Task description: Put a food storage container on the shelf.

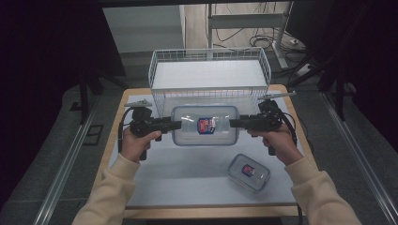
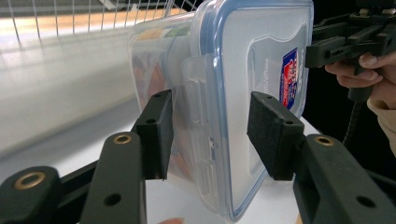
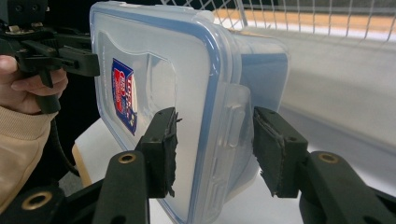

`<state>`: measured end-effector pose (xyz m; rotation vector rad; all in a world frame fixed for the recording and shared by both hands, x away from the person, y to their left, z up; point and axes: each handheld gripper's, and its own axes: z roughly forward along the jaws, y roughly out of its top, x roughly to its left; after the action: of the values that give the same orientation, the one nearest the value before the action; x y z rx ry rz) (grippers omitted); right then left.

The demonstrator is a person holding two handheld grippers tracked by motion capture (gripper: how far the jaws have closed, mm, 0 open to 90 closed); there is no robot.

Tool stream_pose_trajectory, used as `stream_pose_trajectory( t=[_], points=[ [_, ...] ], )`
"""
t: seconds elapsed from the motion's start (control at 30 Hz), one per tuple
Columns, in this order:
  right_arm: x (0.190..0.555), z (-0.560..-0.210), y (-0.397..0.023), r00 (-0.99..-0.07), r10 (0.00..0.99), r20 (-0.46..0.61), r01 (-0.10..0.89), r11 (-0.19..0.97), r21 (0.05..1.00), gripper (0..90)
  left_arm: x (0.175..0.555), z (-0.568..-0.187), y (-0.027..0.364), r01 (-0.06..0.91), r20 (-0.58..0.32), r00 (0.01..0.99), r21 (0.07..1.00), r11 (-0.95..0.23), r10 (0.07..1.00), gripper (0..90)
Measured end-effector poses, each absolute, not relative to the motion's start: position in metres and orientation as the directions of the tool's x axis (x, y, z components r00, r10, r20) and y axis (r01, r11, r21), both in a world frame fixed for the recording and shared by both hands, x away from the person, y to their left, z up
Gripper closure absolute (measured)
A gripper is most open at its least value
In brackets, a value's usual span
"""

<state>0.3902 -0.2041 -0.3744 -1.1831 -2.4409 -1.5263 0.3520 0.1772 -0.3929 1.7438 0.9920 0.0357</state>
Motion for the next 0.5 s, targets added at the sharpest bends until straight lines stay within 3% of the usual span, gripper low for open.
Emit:
stream_pose_trajectory(
  t=[0.5],
  points=[
    [0.408,-0.332,-0.211,-0.731,0.592,0.338,0.551,0.222,0.804,51.4,0.378,-0.353,0.172,0.539,-0.373,0.691,0.837,-0.097,0.62,51.9]
  ],
)
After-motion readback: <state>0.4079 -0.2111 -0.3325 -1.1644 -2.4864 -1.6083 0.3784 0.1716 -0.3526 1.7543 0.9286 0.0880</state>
